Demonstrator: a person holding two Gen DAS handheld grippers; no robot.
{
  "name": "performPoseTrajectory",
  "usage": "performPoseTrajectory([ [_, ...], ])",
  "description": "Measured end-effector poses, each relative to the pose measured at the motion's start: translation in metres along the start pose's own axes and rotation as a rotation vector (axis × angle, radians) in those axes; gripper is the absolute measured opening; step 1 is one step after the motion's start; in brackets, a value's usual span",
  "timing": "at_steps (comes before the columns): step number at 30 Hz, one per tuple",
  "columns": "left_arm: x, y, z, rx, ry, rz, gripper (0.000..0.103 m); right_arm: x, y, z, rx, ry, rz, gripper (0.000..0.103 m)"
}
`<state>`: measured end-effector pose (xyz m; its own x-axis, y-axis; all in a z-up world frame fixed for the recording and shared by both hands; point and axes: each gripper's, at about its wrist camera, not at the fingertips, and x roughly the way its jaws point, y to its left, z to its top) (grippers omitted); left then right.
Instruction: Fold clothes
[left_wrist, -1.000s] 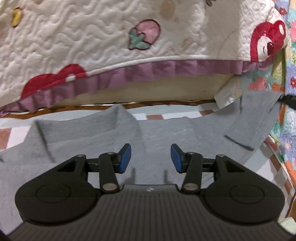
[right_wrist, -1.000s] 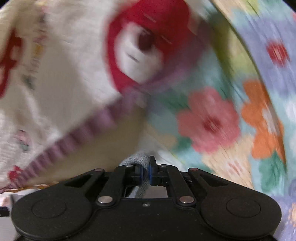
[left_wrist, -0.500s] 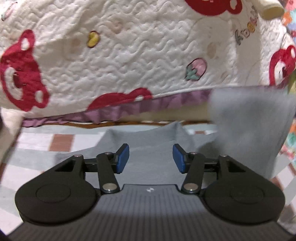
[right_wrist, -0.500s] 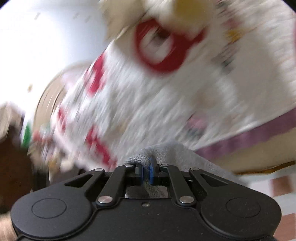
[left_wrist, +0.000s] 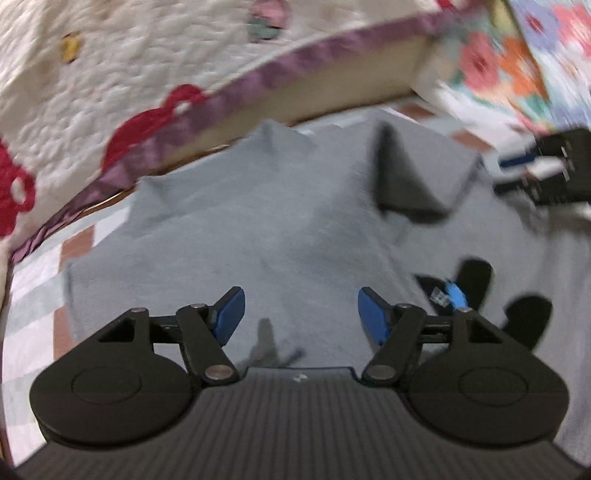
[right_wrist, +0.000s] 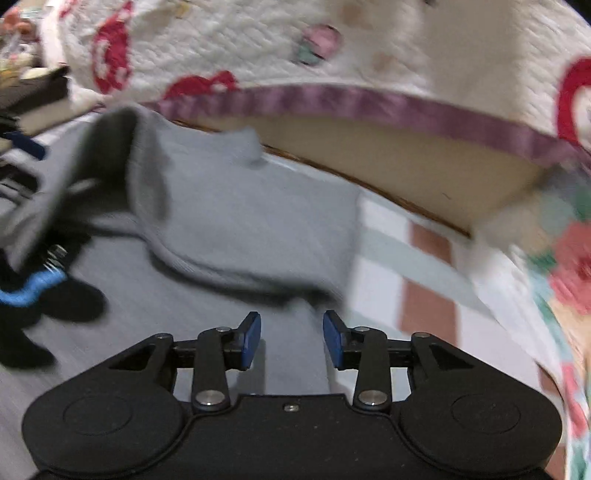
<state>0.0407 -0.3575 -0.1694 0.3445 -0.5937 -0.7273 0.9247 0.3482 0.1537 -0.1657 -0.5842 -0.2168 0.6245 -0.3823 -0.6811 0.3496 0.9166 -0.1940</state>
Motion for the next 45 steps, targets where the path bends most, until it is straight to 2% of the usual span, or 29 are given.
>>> performPoseTrajectory([
  [2, -0.002, -0.017, 0.000, 0.044, -0.048, 0.060, 0.068, 0.000, -0.015, -0.007, 0.044, 0.019, -0.025, 0.048],
  [4, -0.002, -0.037, 0.004, 0.161, -0.121, 0.124, 0.079, 0.001, -0.026, -0.012, 0.111, 0.026, -0.003, 0.048],
  [6, 0.004, -0.051, 0.015, 0.254, -0.151, 0.128, 0.086, 0.005, -0.035, -0.011, 0.191, 0.029, 0.040, 0.048],
  [9, 0.019, -0.058, 0.029, 0.258, -0.102, 0.074, 0.086, 0.016, -0.039, 0.000, 0.238, 0.028, 0.070, 0.048],
  [12, 0.040, -0.056, 0.032, 0.271, -0.028, 0.136, 0.086, 0.038, -0.041, 0.009, 0.274, 0.038, 0.087, 0.048],
  [14, 0.047, -0.051, 0.031, 0.281, -0.007, 0.201, 0.086, 0.045, -0.044, 0.009, 0.314, 0.022, 0.096, 0.048],
  [16, 0.048, -0.042, 0.029, 0.278, -0.001, 0.235, 0.085, 0.047, -0.046, 0.006, 0.329, 0.002, 0.095, 0.048],
  [17, 0.047, -0.036, 0.028, 0.271, -0.005, 0.241, 0.082, 0.047, -0.045, 0.005, 0.320, -0.001, 0.094, 0.048],
  [18, 0.042, -0.030, 0.028, 0.258, -0.016, 0.236, 0.065, 0.047, -0.044, 0.004, 0.310, -0.005, 0.091, 0.048],
  [19, 0.038, -0.026, 0.029, 0.255, -0.026, 0.246, 0.040, 0.047, -0.043, 0.003, 0.301, -0.010, 0.086, 0.048],
  [21, 0.028, -0.023, 0.028, 0.294, -0.065, 0.332, 0.015, 0.047, -0.043, 0.001, 0.291, -0.015, 0.080, 0.047],
  [23, 0.020, -0.023, 0.029, 0.351, -0.135, 0.455, 0.015, 0.047, -0.042, 0.001, 0.280, -0.018, 0.070, 0.047],
  [26, 0.004, -0.019, 0.032, 0.394, -0.227, 0.571, 0.016, 0.047, -0.037, 0.002, 0.253, -0.019, 0.046, 0.046],
  [29, -0.009, -0.010, 0.027, 0.401, -0.266, 0.654, 0.016, 0.047, -0.038, 0.002, 0.261, -0.021, 0.050, 0.046],
  [33, -0.003, 0.022, 0.004, 0.273, -0.129, 0.557, 0.017, 0.047, -0.041, -0.001, 0.281, -0.030, 0.058, 0.046],
  [36, 0.016, 0.028, -0.029, 0.335, -0.024, 0.564, 0.016, 0.047, -0.038, -0.002, 0.270, -0.036, 0.053, 0.046],
  [39, 0.023, 0.024, -0.061, 0.400, 0.031, 0.583, 0.015, 0.047, -0.035, -0.004, 0.246, -0.046, 0.044, 0.046],
  [43, 0.004, 0.039, -0.067, 0.301, 0.058, 0.587, 0.019, 0.046, -0.039, -0.003, 0.263, -0.030, 0.060, 0.048],
  [45, -0.009, 0.051, -0.066, 0.251, 0.081, 0.576, 0.027, 0.045, -0.046, -0.003, 0.287, -0.007, 0.089, 0.049],
])
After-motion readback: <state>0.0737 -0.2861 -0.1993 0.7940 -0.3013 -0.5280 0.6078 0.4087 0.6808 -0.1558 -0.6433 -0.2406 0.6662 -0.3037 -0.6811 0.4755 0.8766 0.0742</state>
